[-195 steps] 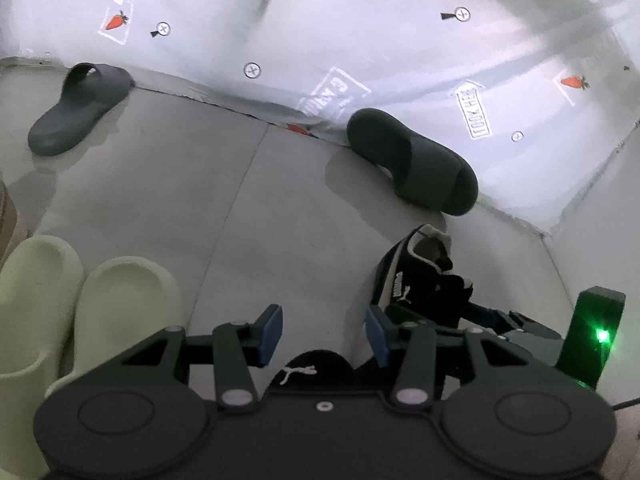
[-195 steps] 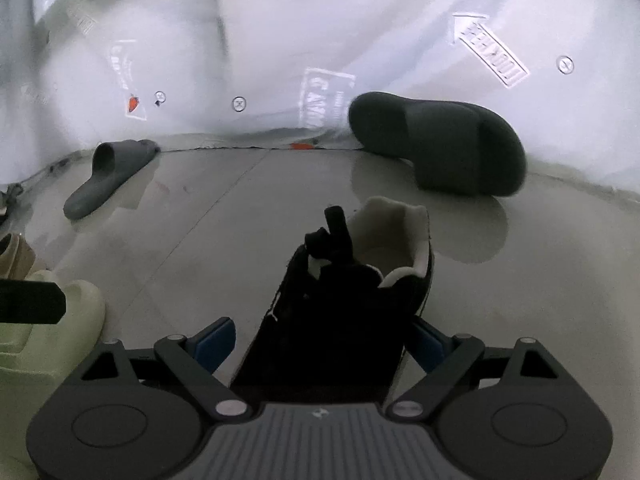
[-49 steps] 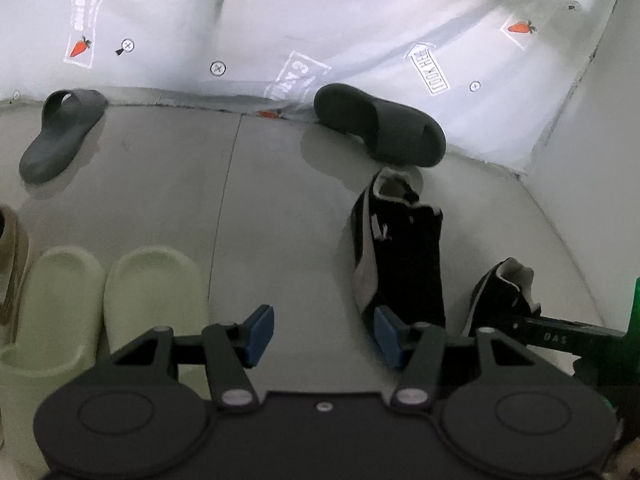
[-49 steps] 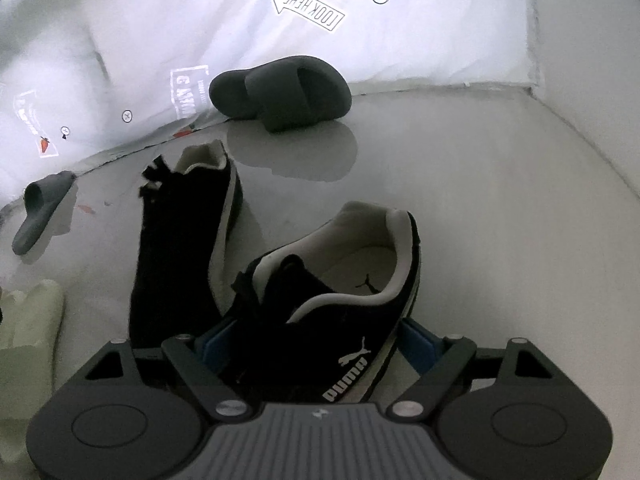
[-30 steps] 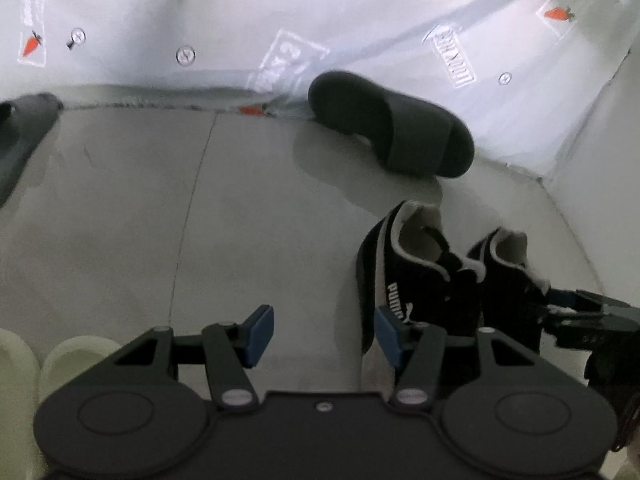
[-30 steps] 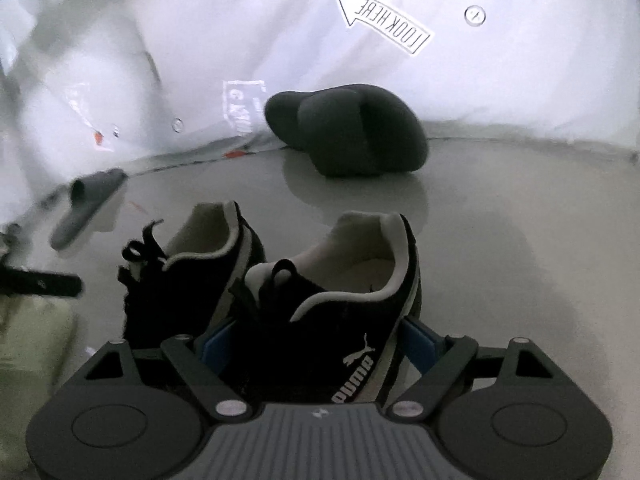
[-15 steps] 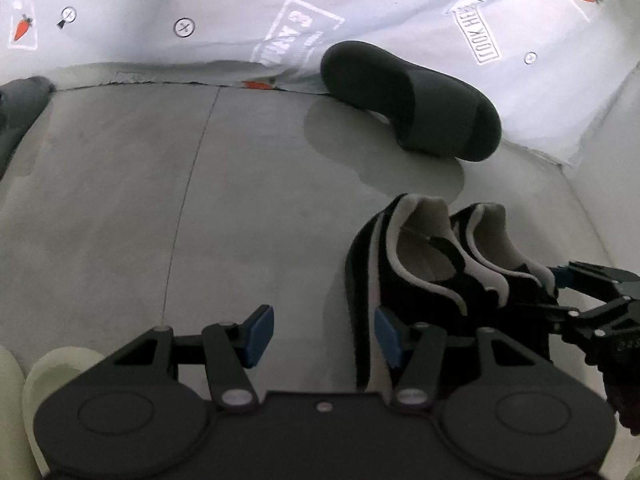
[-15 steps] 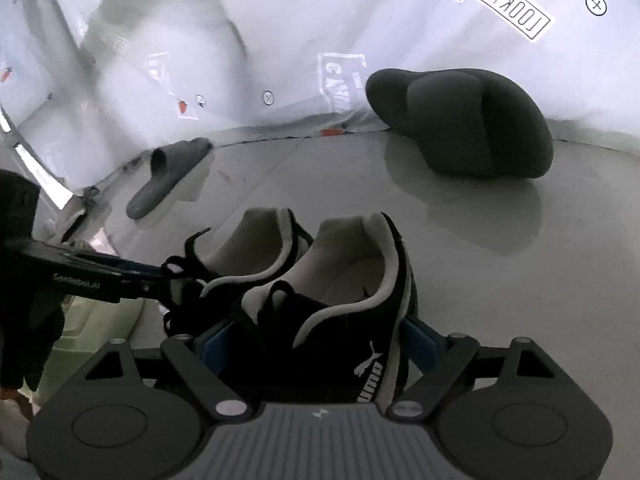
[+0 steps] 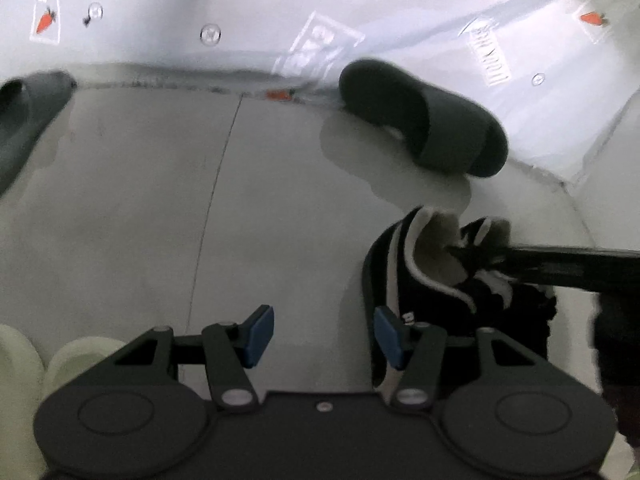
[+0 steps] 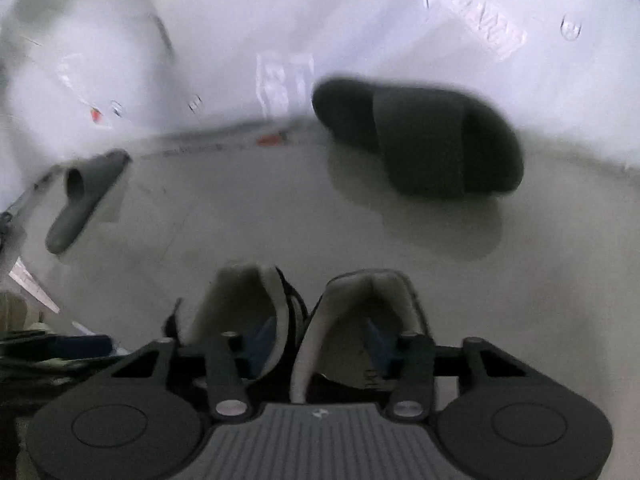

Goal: Organize scattered shoes
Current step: 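Grasp both black sneakers together by their heels with the right tool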

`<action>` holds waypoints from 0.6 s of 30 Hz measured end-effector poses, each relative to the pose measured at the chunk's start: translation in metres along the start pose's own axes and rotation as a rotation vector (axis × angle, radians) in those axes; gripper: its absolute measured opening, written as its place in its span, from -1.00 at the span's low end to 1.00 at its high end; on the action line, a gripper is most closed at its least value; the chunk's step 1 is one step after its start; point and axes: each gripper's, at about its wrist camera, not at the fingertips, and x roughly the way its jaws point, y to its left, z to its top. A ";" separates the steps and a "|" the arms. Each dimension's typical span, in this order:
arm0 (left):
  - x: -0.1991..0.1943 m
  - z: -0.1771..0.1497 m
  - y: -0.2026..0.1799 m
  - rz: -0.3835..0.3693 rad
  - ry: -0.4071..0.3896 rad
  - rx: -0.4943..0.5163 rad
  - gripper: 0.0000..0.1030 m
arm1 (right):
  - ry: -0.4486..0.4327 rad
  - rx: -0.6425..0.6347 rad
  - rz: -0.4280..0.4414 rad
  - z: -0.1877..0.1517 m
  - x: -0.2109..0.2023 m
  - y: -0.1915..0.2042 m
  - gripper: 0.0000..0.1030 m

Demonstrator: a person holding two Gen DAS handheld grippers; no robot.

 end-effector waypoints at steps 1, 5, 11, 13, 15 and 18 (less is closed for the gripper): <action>-0.003 -0.001 0.002 0.003 -0.006 -0.002 0.10 | 0.022 -0.010 -0.015 0.002 0.007 0.002 -0.06; -0.015 -0.010 0.014 0.016 -0.022 -0.052 0.10 | 0.044 -0.006 -0.063 -0.008 0.007 0.011 -0.10; -0.037 -0.021 0.023 0.022 -0.063 -0.081 0.10 | 0.053 0.017 -0.133 -0.028 -0.003 0.024 -0.39; -0.049 -0.026 0.024 0.023 -0.090 -0.082 0.10 | 0.057 0.024 -0.156 -0.035 -0.007 0.028 -0.42; -0.061 -0.032 0.026 0.023 -0.116 -0.087 0.10 | 0.060 0.030 -0.176 -0.042 -0.010 0.033 -0.42; -0.078 -0.042 0.029 0.023 -0.138 -0.095 0.10 | 0.066 0.019 -0.173 -0.057 -0.017 0.049 -0.42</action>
